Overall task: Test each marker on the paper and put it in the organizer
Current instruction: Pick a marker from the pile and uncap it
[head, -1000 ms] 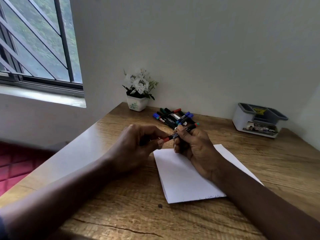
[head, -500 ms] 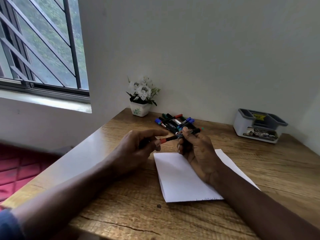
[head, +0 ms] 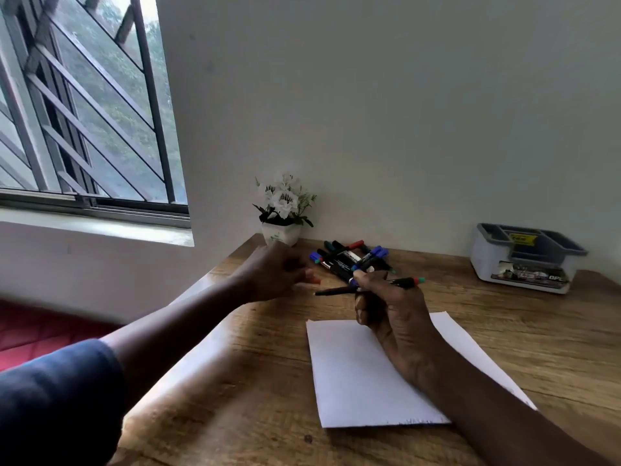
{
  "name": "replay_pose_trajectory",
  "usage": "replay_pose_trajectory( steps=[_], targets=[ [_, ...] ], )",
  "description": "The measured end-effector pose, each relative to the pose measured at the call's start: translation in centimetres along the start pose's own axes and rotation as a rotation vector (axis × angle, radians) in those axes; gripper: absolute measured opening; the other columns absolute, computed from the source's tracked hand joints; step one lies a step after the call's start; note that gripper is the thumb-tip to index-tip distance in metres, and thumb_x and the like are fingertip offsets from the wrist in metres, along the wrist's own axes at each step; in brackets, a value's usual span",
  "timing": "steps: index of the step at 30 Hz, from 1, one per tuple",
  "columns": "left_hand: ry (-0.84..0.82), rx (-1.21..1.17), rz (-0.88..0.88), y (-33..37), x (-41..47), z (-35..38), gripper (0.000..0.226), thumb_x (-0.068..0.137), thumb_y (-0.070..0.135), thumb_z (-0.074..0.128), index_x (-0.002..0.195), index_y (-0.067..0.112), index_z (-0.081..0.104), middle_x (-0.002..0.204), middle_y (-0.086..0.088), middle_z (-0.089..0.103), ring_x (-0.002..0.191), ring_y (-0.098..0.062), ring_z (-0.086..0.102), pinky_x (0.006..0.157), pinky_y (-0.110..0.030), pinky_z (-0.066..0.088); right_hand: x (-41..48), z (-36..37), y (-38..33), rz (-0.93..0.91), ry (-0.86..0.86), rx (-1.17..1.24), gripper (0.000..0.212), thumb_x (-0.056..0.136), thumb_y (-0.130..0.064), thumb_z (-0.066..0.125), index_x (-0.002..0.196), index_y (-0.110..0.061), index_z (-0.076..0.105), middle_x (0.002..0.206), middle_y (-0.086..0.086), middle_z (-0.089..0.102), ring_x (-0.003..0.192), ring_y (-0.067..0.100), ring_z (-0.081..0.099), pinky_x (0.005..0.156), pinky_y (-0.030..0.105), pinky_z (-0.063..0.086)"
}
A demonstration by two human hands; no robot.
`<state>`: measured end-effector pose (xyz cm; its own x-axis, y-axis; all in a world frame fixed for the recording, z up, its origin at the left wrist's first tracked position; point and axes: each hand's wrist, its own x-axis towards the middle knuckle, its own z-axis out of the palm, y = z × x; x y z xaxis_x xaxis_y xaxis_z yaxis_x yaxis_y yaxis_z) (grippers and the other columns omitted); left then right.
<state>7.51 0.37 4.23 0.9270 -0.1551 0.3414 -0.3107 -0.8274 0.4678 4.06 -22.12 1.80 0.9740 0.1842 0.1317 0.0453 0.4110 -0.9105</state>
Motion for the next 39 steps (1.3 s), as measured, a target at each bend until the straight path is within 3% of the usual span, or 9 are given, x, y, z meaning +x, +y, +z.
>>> replay_pose_trajectory(
  steps=[4,10,13,16,21,26,34,36,39],
  targets=[
    [-0.053,0.063,-0.073,-0.7,1.0,1.6,0.009,0.090,0.039,0.072,0.082,0.038,0.074,0.093,0.010,0.073,0.090,-0.005,0.065,0.083,-0.036,0.057,0.7,-0.3,0.1,0.022,-0.006,-0.028,0.012,0.086,-0.013,0.073,0.091,-0.003,0.069,0.060,0.008,0.062,0.049,0.015,0.058,0.045,0.026,0.046],
    [0.121,-0.073,-0.127,-1.9,1.1,2.5,0.029,0.092,0.055,0.063,0.083,0.029,0.072,0.079,0.010,0.065,0.077,-0.008,0.059,0.062,-0.027,0.043,1.0,-0.1,0.3,-0.011,-0.039,-0.198,0.022,0.096,-0.017,0.062,0.093,0.003,0.070,0.059,0.011,0.065,0.051,0.017,0.059,0.048,0.026,0.045],
    [-0.026,-0.124,-0.156,-1.3,-0.1,1.9,0.068,0.076,0.085,0.050,0.123,0.039,0.064,0.128,0.006,0.064,0.116,-0.014,0.058,0.098,-0.042,0.049,0.5,0.0,-0.1,-0.099,-0.039,-0.369,0.031,0.101,-0.019,0.054,0.094,0.007,0.069,0.059,0.011,0.068,0.053,0.017,0.060,0.049,0.025,0.047],
    [-0.282,0.107,-0.148,-0.3,-1.5,1.9,0.117,0.059,0.100,0.034,0.157,0.036,0.025,0.167,0.004,0.020,0.151,-0.019,0.022,0.124,-0.055,0.011,-0.6,0.4,-0.7,-0.210,-0.050,-0.542,0.030,0.104,-0.020,0.049,0.094,-0.004,0.072,0.063,0.004,0.071,0.057,0.010,0.064,0.053,0.020,0.050],
    [-0.416,0.220,-0.107,0.3,-1.7,1.8,0.119,0.069,0.092,0.038,0.162,0.027,0.003,0.170,0.005,-0.004,0.155,-0.013,-0.007,0.122,-0.057,-0.013,-3.1,0.7,-1.2,-0.404,0.148,-1.228,0.034,0.097,-0.052,0.047,0.103,-0.031,0.073,0.088,-0.013,0.074,0.081,0.002,0.065,0.067,0.021,0.051],
    [-0.487,0.198,-0.105,0.2,-1.3,1.2,0.114,0.075,0.087,0.044,0.162,0.026,0.001,0.169,0.003,-0.007,0.154,-0.014,-0.010,0.122,-0.056,-0.013,-3.9,-0.6,-1.3,-0.236,-0.062,-1.603,0.050,0.087,-0.069,0.053,0.131,-0.046,0.052,0.126,-0.027,0.056,0.115,-0.001,0.049,0.096,0.028,0.047],
    [-0.464,0.177,-0.098,0.0,-1.0,1.3,0.105,0.083,0.080,0.048,0.162,0.025,0.006,0.170,0.003,-0.002,0.155,-0.014,-0.005,0.123,-0.056,-0.010,-2.0,-3.1,-3.1,-0.393,-0.258,-1.429,0.036,0.084,-0.059,0.070,0.114,-0.039,0.071,0.113,-0.024,0.071,0.110,-0.002,0.063,0.089,0.023,0.052],
    [-0.476,0.184,-0.095,-0.1,-0.9,1.3,0.107,0.082,0.081,0.048,0.162,0.024,0.005,0.170,0.002,-0.003,0.155,-0.015,-0.006,0.122,-0.058,-0.009,-1.9,-2.4,-2.6,-0.453,-0.104,-1.176,0.020,0.094,-0.045,0.063,0.101,-0.030,0.074,0.094,-0.013,0.076,0.091,0.009,0.072,0.074,0.024,0.055],
    [-0.494,0.198,-0.101,0.0,-0.8,1.4,0.107,0.082,0.081,0.047,0.162,0.024,0.003,0.170,0.002,-0.006,0.155,-0.016,-0.009,0.121,-0.060,-0.010,-2.1,0.2,-2.1,-0.173,0.021,-0.637,0.028,0.105,-0.027,0.049,0.101,-0.020,0.076,0.085,0.008,0.078,0.078,0.023,0.075,0.060,0.030,0.055]
  ],
)
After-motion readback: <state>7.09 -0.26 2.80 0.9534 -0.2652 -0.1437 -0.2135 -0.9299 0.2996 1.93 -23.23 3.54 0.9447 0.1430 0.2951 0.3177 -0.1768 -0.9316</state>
